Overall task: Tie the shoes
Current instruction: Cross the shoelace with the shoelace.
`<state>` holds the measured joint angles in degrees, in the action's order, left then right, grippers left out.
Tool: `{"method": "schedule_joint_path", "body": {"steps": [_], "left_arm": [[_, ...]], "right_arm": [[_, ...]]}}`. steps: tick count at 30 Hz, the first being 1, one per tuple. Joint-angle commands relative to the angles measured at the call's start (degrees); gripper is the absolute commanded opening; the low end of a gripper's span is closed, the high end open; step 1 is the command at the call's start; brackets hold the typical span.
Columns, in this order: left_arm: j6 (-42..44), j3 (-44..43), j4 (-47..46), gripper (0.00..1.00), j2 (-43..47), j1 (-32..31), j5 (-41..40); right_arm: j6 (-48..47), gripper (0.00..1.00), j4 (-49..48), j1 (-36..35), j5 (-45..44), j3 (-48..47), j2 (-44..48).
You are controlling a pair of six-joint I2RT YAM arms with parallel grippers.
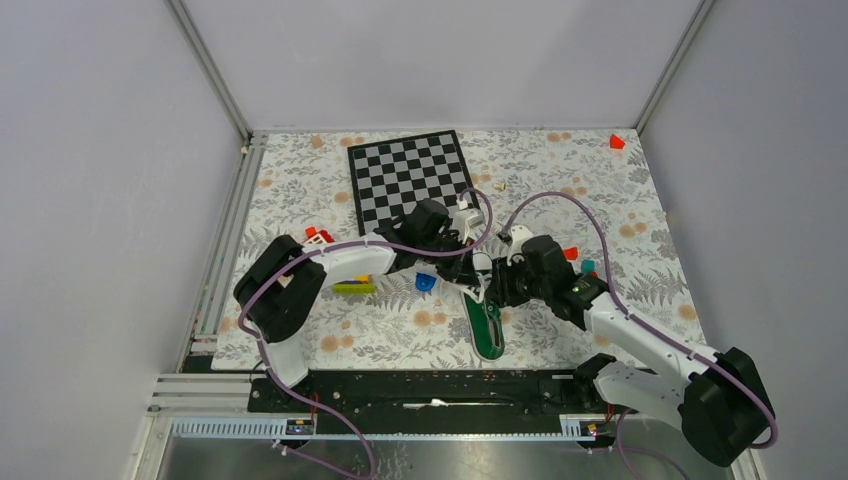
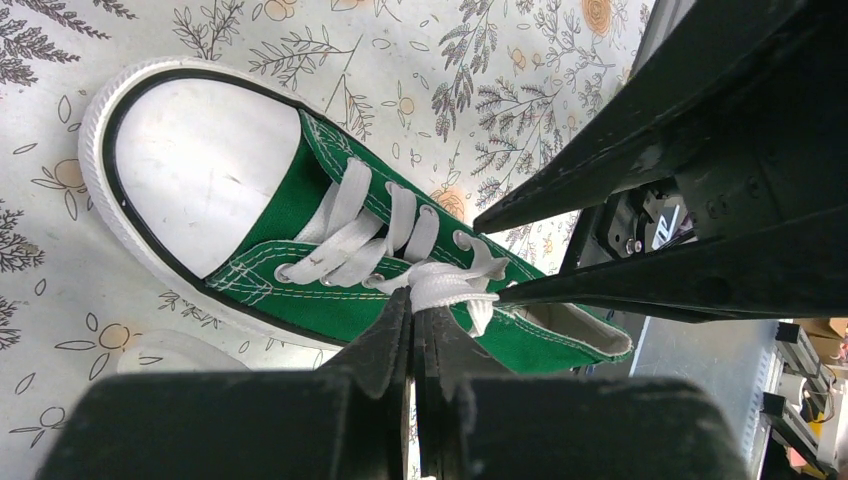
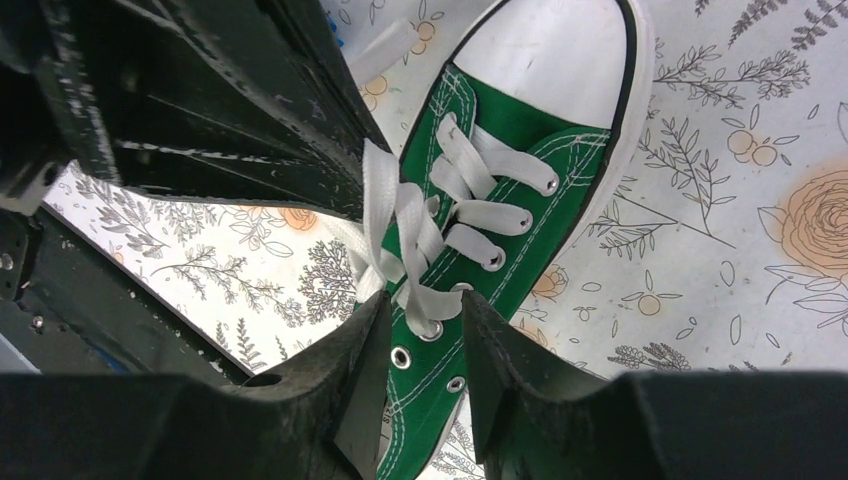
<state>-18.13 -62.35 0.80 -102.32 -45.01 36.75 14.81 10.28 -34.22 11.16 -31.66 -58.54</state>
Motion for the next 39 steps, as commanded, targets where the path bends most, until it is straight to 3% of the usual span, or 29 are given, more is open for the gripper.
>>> {"method": "schedule_joint_path", "body": {"steps": [1,4,6,9,21,27,30,39], "left_arm": [[-0.41,-1.59,-1.15,0.00,2.59,0.12,-0.87],[-0.65,-1.50,-0.89,0.00,2.72,0.11,-1.62],[-0.79,-1.20,-0.89,0.00,3.04,-0.18,-2.83],[-1.28,-0.84,-0.89,0.00,3.59,-0.57,-4.40],[-4.10,-1.26,-0.89,0.00,2.45,-3.86,-10.53],[-4.72,-0.78,-1.91,0.00,2.83,-4.20,-11.93],[-4.49,-0.27,-2.14,0.00,3.62,-4.20,-13.05],[-4.37,0.99,-2.73,0.00,4.59,-4.29,-13.93]], "right_arm": [[-1.44,0.37,-1.41,0.38,0.73,-3.01,-2.18],[-1.28,0.27,-1.44,0.38,0.39,-3.47,-2.13],[-0.98,0.12,-1.46,0.43,-0.16,-3.36,-1.39],[-0.75,0.00,-1.34,0.41,-0.36,-2.97,0.35],[2.35,0.00,-1.00,0.41,4.40,-0.88,4.65],[2.13,0.04,-2.29,0.39,4.55,-0.61,3.60],[1.25,0.16,-2.52,0.51,3.52,-1.12,2.70],[2.47,0.19,-3.47,1.07,2.42,-2.00,-0.76]]}}
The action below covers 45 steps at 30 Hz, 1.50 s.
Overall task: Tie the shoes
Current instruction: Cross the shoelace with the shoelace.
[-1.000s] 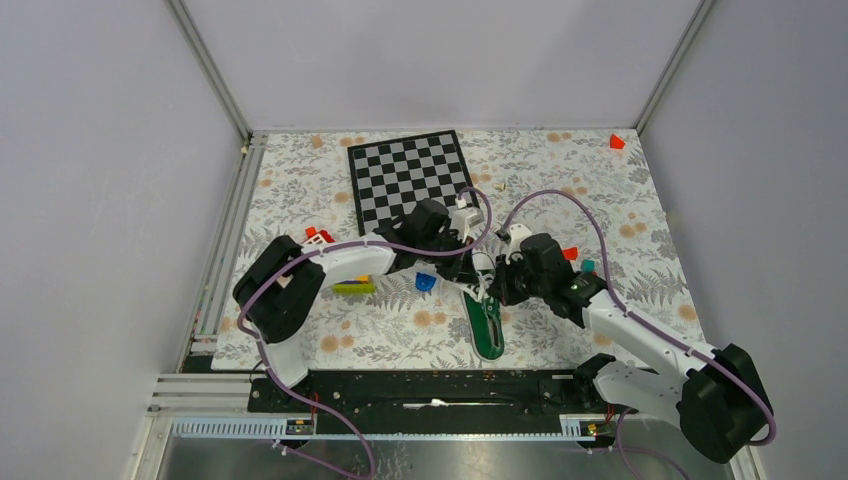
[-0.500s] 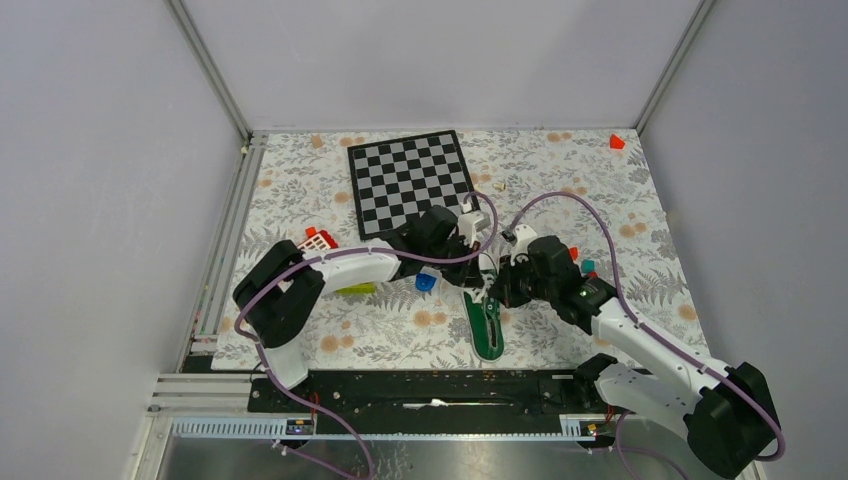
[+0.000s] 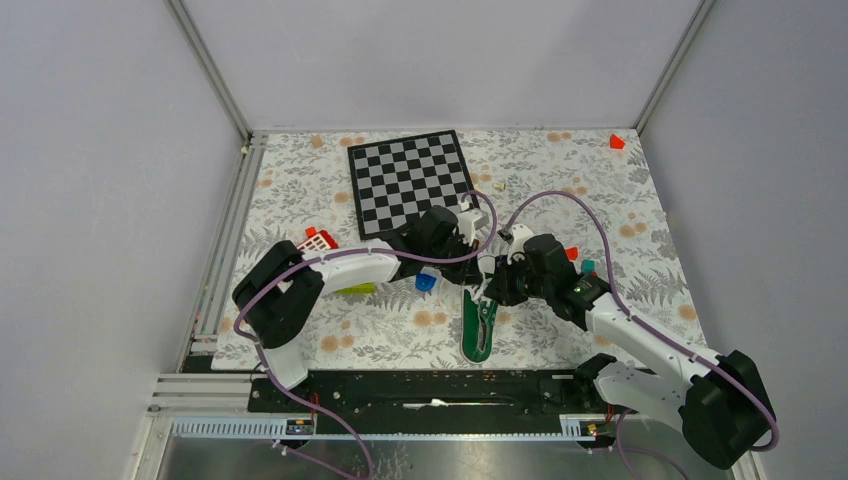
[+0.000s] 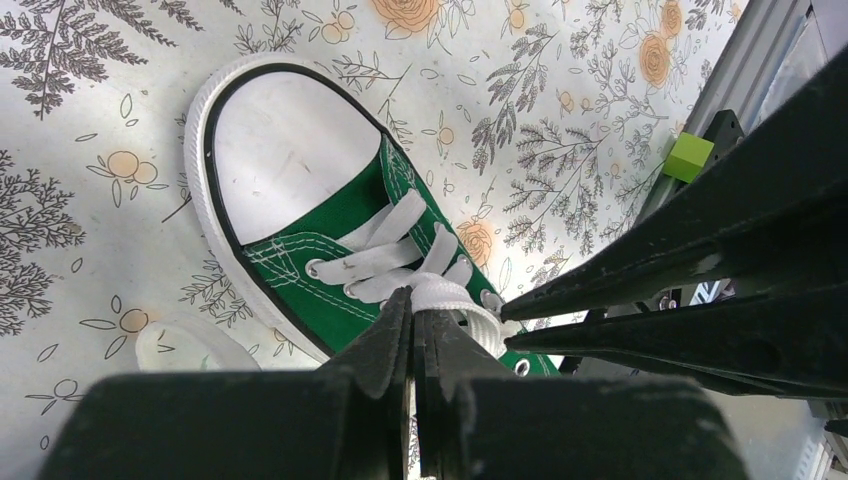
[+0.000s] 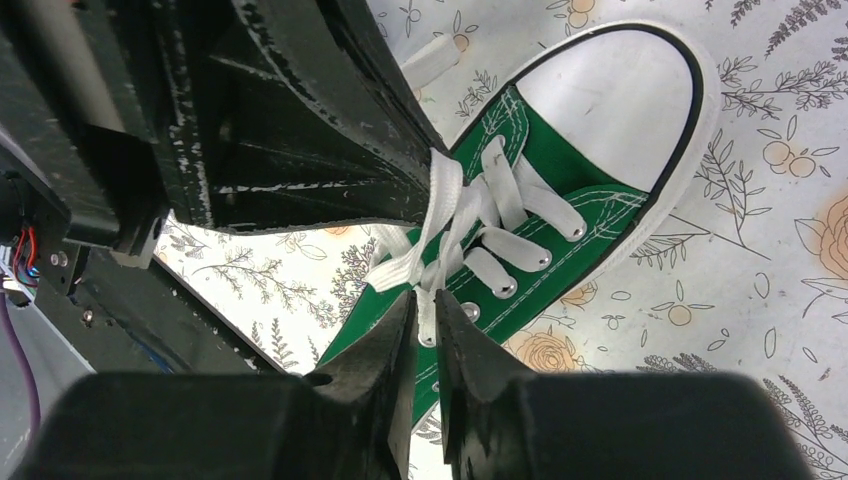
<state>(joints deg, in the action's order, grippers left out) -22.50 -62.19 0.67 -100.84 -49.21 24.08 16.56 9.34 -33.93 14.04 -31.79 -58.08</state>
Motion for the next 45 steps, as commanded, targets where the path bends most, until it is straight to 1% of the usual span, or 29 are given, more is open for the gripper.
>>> {"method": "schedule_joint_path", "body": {"steps": [1,5,7,12,19,24,28,32,35,36,40,42,45], "left_arm": [[0.00,0.85,-2.59,0.00,3.10,-0.05,-1.24],[0.05,1.05,-2.53,0.00,3.33,-0.10,-1.24],[0.15,1.19,-2.60,0.00,3.52,-0.10,-1.27],[0.18,1.18,-2.68,0.00,3.63,-0.18,-0.84],[0.34,1.42,-2.91,0.00,4.33,-0.18,-0.94],[0.34,1.43,-3.08,0.00,4.63,-0.34,-1.03],[0.53,1.44,-3.02,0.00,4.73,-0.40,-1.04],[0.53,1.68,-3.04,0.00,4.84,-0.43,-0.86],[0.53,1.96,-3.06,0.00,5.12,-0.60,-0.64],[0.53,2.14,-3.15,0.00,5.17,-0.64,-0.59],[0.68,2.63,-3.06,0.00,5.50,-0.69,-0.47],[0.79,2.78,-3.07,0.00,5.36,-0.63,0.11],[0.97,2.94,-2.39,0.00,5.49,-0.66,0.72]], "right_arm": [[0.93,0.22,-2.54,0.80,-0.45,-1.95,-1.36],[1.76,0.31,-2.55,0.89,0.02,-2.06,-1.33],[2.98,0.38,-2.56,1.05,-0.24,-1.61,-0.32],[4.50,0.50,-2.45,1.52,-1.21,-0.73,1.98],[4.27,0.53,-2.53,2.02,-0.60,-1.96,-2.34],[4.00,0.52,-3.90,2.38,-0.34,-2.19,-4.27],[4.04,0.47,-5.06,2.55,0.08,-2.43,-5.11],[4.55,0.33,-7.01,2.56,0.95,-2.15,-5.56],[4.73,0.27,-7.50,2.58,1.43,-2.33,-6.34],[4.78,0.24,-7.50,2.68,1.64,-2.41,-6.69],[4.84,0.06,-7.07,2.63,2.08,-2.71,-6.72],[5.09,0.00,-7.06,2.64,2.37,-2.46,-6.40],[5.40,0.00,-6.44,2.64,2.86,-2.63,-6.19]]}}
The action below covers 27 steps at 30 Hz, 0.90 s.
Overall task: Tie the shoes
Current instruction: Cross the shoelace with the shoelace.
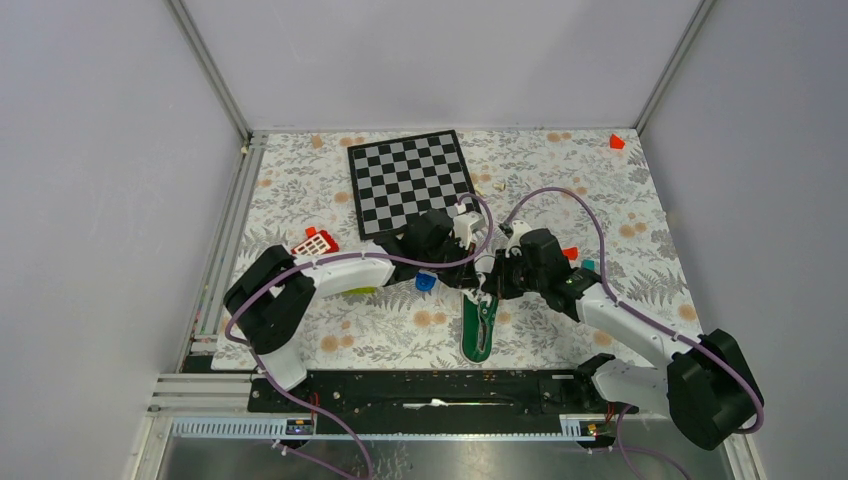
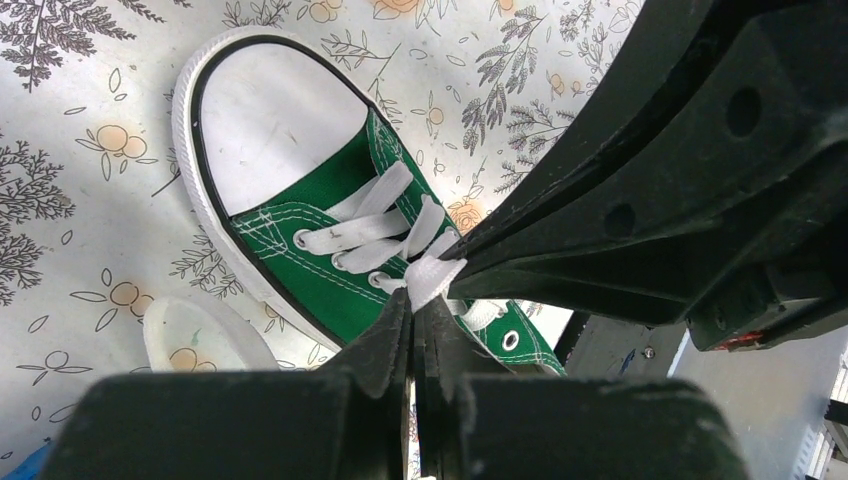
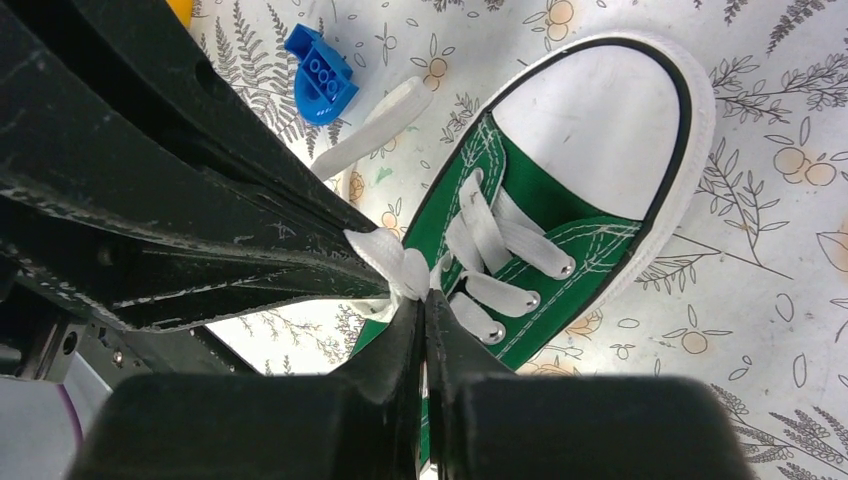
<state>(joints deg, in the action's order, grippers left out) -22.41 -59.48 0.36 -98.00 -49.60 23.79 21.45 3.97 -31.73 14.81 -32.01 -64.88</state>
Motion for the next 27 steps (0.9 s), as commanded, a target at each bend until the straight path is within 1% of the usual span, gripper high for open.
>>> {"method": "schedule_joint_path", "body": {"steps": [1,7,10,13,18,24,25,27], "left_arm": [[0.96,0.51,-2.07,0.00,2.73,-0.27,0.96],[0.85,0.66,-2.25,0.00,2.87,-0.27,0.49],[0.63,0.13,-2.21,0.00,2.47,-0.30,-0.03],[0.57,-0.10,-2.29,0.00,2.31,-0.30,-0.39],[0.92,-0.56,-2.32,0.00,2.26,-0.31,-0.40],[1.06,-1.21,-2.03,0.00,2.10,-0.32,0.12],[1.06,-1.19,-2.03,0.00,2.17,-0.32,0.10],[1.12,-1.20,-1.95,0.00,2.30,-0.32,-0.04]], "right_arm": [[0.58,0.00,-0.82,0.44,1.96,-2.33,0.76],[0.99,0.00,0.16,0.44,1.70,-1.55,2.82],[1.05,0.19,0.53,0.45,3.23,-1.45,3.57],[0.97,0.28,1.01,0.44,4.03,-1.37,4.31],[0.18,0.39,1.21,0.44,4.50,-1.69,4.19],[-0.48,0.39,1.52,0.44,5.22,-2.82,1.03],[-0.45,0.38,1.53,0.39,5.21,-3.00,0.66],[-0.61,0.30,1.63,0.45,5.19,-3.20,0.32]]}}
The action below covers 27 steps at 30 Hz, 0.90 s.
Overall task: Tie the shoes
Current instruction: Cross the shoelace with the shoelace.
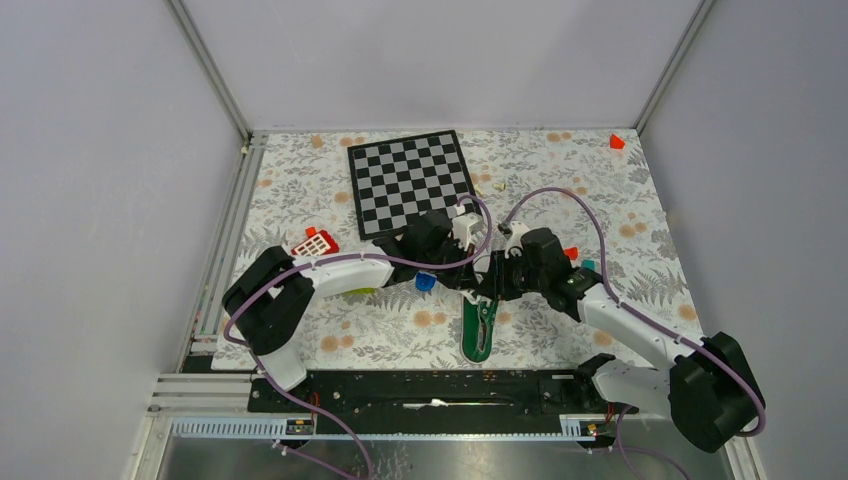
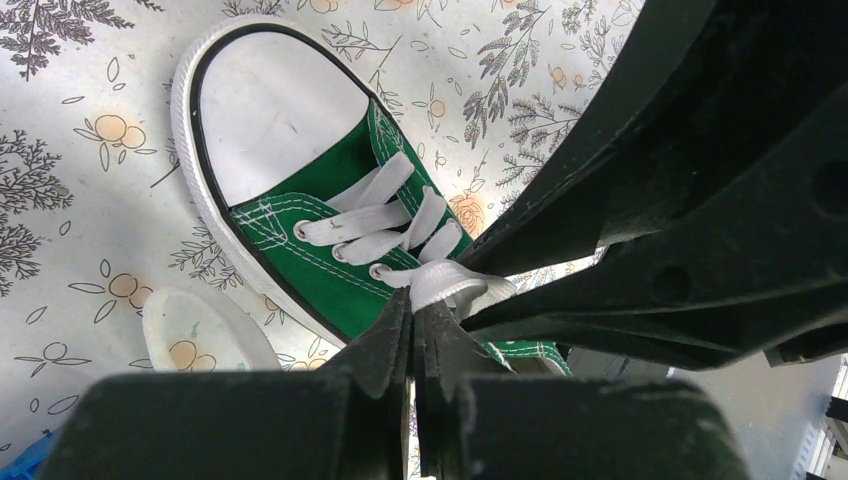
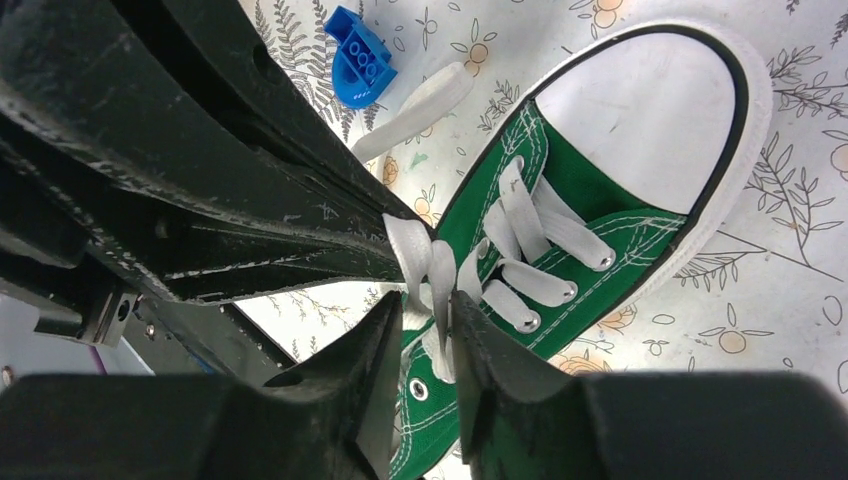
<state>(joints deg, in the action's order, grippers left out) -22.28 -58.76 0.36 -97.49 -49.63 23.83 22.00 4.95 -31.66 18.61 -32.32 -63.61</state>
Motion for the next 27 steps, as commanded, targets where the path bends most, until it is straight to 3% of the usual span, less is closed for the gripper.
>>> {"method": "schedule_joint_path", "body": {"steps": [1,4,5,17,27], "left_arm": [[1.01,-1.89,-1.82,0.00,1.86,-0.26,-0.07],[1.10,-2.06,-1.37,0.00,2.03,-0.27,0.44],[1.10,-2.19,-1.00,0.00,2.15,-0.29,0.71],[-4.70,1.00,-2.97,0.00,5.09,-0.42,4.54],[-2.76,-1.92,-0.59,0.00,2.19,-0.39,6.07]], "right_arm": [[-1.17,0.25,0.72,0.37,1.12,-2.94,-0.99],[-1.33,0.01,1.24,0.36,-0.34,-3.45,-0.90],[-1.79,0.00,1.51,0.37,-0.75,-3.61,-0.74],[-4.80,0.00,0.50,0.31,-6.87,-2.35,3.21],[-8.98,0.00,3.12,-2.47,-15.84,-2.26,5.28]]}}
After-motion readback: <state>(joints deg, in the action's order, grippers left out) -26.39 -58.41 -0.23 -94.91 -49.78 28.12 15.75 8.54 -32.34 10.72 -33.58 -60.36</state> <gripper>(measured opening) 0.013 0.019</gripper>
